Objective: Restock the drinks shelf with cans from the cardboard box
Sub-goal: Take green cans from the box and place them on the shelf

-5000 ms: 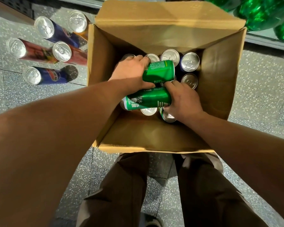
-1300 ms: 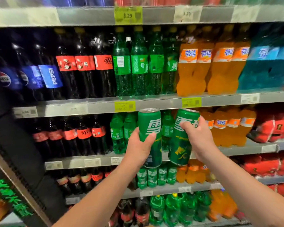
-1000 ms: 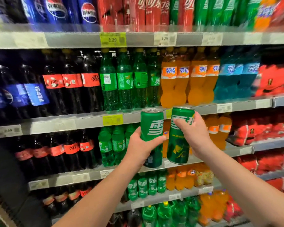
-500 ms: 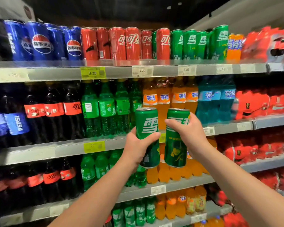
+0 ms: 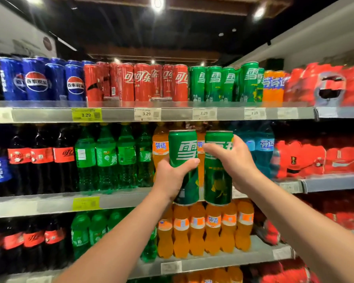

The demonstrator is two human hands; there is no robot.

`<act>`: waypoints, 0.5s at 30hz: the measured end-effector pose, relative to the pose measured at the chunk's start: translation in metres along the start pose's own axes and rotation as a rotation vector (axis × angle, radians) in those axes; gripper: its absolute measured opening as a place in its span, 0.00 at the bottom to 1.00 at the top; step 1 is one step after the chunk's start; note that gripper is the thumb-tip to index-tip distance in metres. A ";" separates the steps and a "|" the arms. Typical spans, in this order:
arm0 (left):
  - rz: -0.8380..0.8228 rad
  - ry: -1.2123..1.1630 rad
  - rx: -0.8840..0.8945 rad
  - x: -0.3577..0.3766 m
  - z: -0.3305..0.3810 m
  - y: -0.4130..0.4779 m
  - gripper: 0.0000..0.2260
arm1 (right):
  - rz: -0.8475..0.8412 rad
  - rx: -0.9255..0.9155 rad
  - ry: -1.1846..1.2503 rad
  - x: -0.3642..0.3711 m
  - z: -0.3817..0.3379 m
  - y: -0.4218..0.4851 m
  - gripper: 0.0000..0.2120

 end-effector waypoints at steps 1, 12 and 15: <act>0.003 0.000 0.002 0.008 0.001 0.001 0.13 | -0.011 -0.009 -0.004 -0.006 -0.002 0.003 0.19; -0.006 0.023 0.060 0.057 0.030 0.038 0.20 | -0.017 -0.058 0.053 -0.044 -0.042 0.048 0.13; -0.011 0.072 0.074 0.062 0.044 0.057 0.24 | -0.009 -0.051 0.053 -0.048 -0.054 0.066 0.19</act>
Point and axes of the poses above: each hand's wrist, its own y-axis towards the middle knuckle, its own x-axis out of the palm, z = x × y, the point moved 6 cm from there along y, towards the middle knuckle, and after that the axes turned 7 degrees about -y, right-handed, at the moved point
